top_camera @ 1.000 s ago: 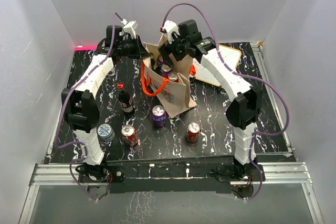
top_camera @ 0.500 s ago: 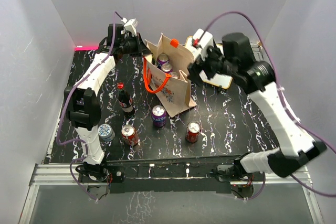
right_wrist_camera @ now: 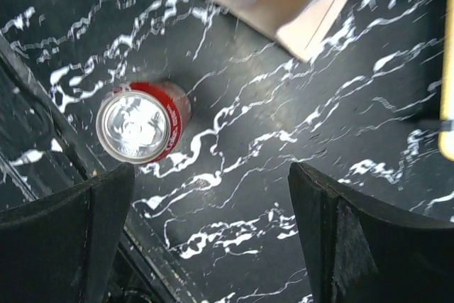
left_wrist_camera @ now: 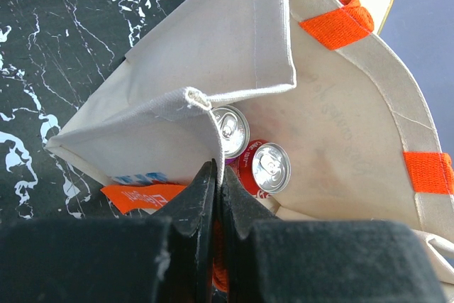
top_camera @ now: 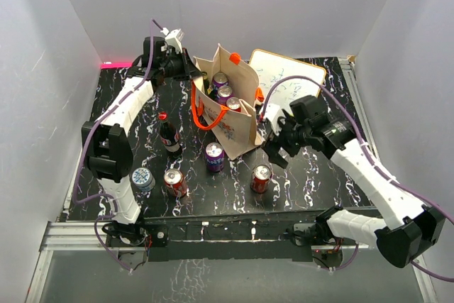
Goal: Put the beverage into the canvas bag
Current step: Pick up the drink from the center of the board.
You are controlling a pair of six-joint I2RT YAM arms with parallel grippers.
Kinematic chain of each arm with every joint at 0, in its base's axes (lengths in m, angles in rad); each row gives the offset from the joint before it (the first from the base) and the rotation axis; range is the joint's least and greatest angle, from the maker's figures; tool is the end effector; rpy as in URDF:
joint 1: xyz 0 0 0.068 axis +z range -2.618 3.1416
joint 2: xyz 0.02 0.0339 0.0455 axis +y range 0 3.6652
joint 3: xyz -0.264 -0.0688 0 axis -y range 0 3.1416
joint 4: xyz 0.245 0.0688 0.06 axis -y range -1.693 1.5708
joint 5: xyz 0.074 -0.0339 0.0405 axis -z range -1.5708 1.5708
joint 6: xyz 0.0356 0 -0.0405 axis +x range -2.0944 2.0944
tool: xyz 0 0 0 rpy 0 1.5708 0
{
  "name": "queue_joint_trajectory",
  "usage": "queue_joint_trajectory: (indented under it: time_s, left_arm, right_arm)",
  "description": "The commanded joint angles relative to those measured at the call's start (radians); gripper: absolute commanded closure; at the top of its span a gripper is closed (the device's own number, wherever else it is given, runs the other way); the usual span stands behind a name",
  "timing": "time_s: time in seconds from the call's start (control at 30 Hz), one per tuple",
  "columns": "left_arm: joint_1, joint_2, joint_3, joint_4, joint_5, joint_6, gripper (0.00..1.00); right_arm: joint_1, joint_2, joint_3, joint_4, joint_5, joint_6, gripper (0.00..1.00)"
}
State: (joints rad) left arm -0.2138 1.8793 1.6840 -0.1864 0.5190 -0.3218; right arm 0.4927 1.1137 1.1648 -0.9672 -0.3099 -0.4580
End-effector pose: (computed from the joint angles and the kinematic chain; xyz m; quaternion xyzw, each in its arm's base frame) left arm 0.4355 -0.1126 0.3373 0.1003 0.8073 -0.3482 0.4658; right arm 0.1806 0.1093 0.3372 -0.4723 0.8091 0.1516 0.3151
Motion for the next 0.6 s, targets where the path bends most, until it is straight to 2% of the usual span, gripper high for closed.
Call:
queue_joint_trajectory:
  time_s: [0.0, 0.27, 0.57]
  left_arm:
    - [0.001, -0.073, -0.027, 0.015, -0.02, 0.011, 1.0]
    - [-0.001, -0.072, -0.027, 0.027, -0.017, 0.003, 1.0]
    - [-0.001, -0.079, -0.041, 0.036, 0.002, 0.0, 1.0]
  right_arm:
    - [0.003, -0.004, -0.078, 0.074, -0.02, -0.046, 0.08]
    - [0.093, -0.001, -0.139, 0.101, -0.036, -0.034, 0.04]
    - [0.253, 0.083, -0.164, 0.158, 0.088, 0.037, 0.01]
